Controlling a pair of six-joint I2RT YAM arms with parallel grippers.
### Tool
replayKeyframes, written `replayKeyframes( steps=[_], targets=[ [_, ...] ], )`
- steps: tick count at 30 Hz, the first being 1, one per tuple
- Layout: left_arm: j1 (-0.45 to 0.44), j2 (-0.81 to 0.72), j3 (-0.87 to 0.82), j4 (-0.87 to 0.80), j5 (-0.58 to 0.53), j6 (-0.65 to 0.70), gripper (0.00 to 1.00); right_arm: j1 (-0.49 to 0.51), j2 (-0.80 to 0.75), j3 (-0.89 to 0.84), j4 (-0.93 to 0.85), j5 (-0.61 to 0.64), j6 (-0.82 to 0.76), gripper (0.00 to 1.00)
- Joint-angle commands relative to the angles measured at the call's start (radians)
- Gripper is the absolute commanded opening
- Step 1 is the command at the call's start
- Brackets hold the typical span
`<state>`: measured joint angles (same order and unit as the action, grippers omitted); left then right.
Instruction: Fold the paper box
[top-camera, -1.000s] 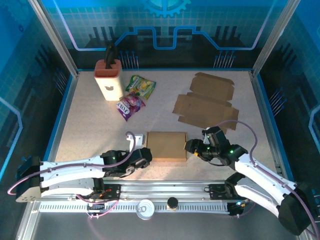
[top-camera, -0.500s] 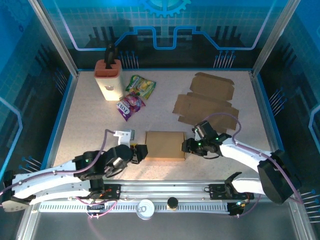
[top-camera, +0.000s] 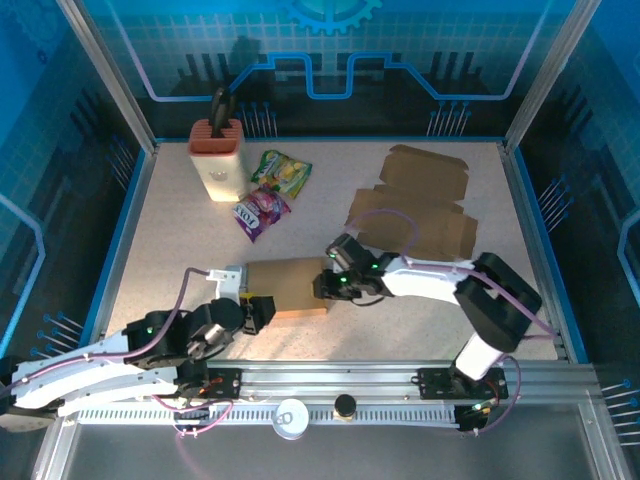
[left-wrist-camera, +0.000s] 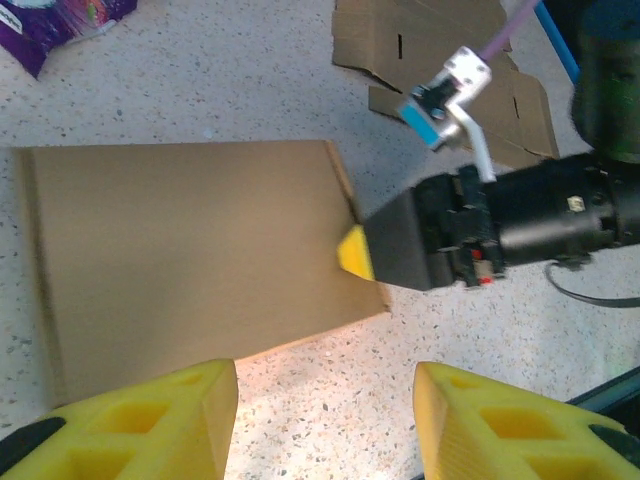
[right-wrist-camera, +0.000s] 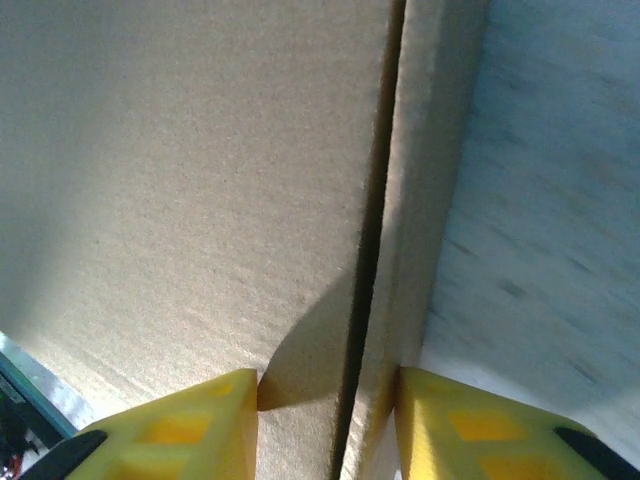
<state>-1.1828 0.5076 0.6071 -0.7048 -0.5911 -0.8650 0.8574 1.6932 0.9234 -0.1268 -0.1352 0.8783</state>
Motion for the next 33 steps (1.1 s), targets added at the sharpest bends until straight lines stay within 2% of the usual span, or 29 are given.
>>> replayKeyframes(
  steps=[1,10,15,17,20,23,26,30,33],
  targets=[
    [0.003,-0.021,0.053,-0.068,-0.041,-0.003,0.50,0.048,0.094,0.116,0.025,0.021,0.022,0.35],
    [0.005,-0.038,0.080,-0.110,-0.059,-0.006,0.50,0.128,0.354,0.399,0.163,-0.010,0.166,0.31],
    [0.004,-0.035,0.064,-0.089,-0.049,-0.009,0.51,0.154,0.482,0.615,0.107,-0.073,0.155,0.39],
    [0.003,-0.034,0.062,-0.082,-0.043,-0.009,0.52,0.148,0.461,0.617,0.086,-0.062,0.134,0.45],
    [0.003,-0.032,0.053,-0.058,-0.030,-0.004,0.55,0.127,0.351,0.540,0.058,-0.011,0.084,0.52],
    [0.005,-0.020,0.037,-0.009,-0.014,0.012,0.57,0.068,0.191,0.404,0.036,0.029,0.038,0.55],
    [0.006,0.026,0.034,0.042,0.000,0.025,0.58,-0.042,0.039,0.238,0.051,0.030,0.021,0.54],
    [0.006,0.133,0.034,0.147,0.043,0.038,0.58,-0.273,-0.100,0.068,0.051,-0.037,0.009,0.50],
    [0.008,0.216,0.033,0.237,0.077,0.041,0.58,-0.441,-0.122,0.043,-0.024,-0.030,-0.029,0.49]
  ],
)
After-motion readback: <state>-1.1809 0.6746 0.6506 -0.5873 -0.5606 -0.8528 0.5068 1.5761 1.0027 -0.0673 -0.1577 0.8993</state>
